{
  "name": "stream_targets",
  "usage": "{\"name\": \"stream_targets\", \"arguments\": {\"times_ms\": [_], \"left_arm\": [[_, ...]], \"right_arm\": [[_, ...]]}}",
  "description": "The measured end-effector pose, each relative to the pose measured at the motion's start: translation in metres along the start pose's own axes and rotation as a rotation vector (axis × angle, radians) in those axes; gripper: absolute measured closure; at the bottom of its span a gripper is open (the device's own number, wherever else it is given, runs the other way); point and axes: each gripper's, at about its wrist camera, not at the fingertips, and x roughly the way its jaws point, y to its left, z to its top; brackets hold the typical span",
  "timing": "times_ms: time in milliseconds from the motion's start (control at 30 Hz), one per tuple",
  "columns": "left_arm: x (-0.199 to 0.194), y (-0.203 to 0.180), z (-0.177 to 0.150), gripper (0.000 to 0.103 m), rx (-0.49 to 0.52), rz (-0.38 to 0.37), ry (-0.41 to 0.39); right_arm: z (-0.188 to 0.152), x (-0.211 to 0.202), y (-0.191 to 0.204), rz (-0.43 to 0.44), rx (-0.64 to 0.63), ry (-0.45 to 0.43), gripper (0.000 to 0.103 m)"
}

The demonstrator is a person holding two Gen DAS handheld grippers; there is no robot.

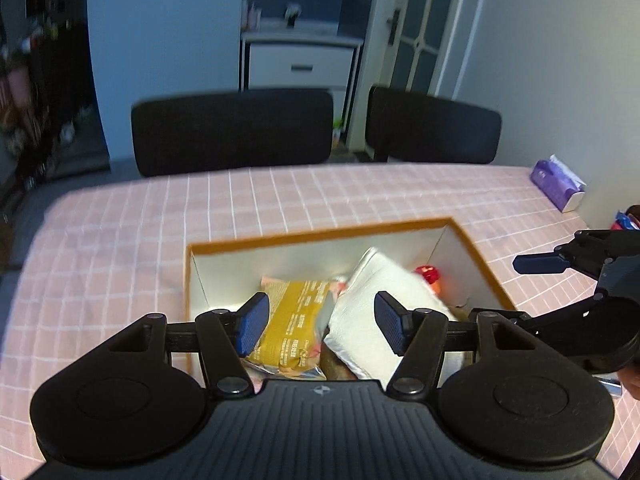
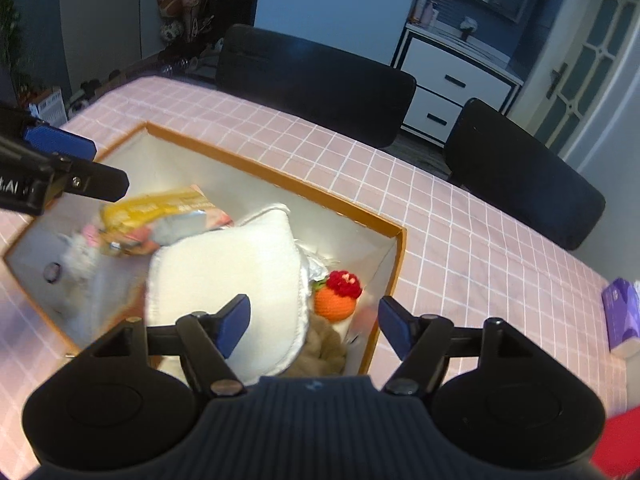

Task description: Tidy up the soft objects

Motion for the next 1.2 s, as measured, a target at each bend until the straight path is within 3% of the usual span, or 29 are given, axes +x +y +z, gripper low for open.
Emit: {"name": "stream_targets", "arguments": {"times_ms": [100, 400, 600, 733, 867, 1000, 1200], "left_arm": [[-0.025, -0.011, -0.002, 0.032, 0.04, -0.008, -0.05], [-0.096, -0.041, -0.03, 0.032, 0.102, -0.015, -0.229], [-0.134, -0.045, -0.072, 0.036, 0.074, -0.015, -0.335], [-0.156, -0.049, -0.105, 0.036, 0.066, -0.007, -0.405], [-0.164, -0.058, -0.136, 0.031, 0.097, 0.054, -0.471], [-0.159, -0.066, -0.155, 0.018, 0.093, 0.093, -0.461], [-0.142, -0.066, -0.178, 0.016, 0.014, 0.11, -0.429]], "right_arm": [[-0.001, -0.026, 0.002, 0.024, 0.055, -0.02, 0.021], [-0.027, -0.111, 0.015, 0.018, 0.188, -0.16, 0.014], [-0.076, -0.151, 0.032, -0.044, 0.255, -0.267, 0.012], [-0.116, -0.166, 0.041, -0.025, 0.322, -0.305, 0.012], [-0.15, -0.174, 0.052, -0.012, 0.366, -0.355, 0.011], [-0.169, -0.174, 0.062, 0.007, 0.39, -0.378, 0.008], [-0.183, -0.164, 0.08, -0.043, 0.369, -0.402, 0.005]]}}
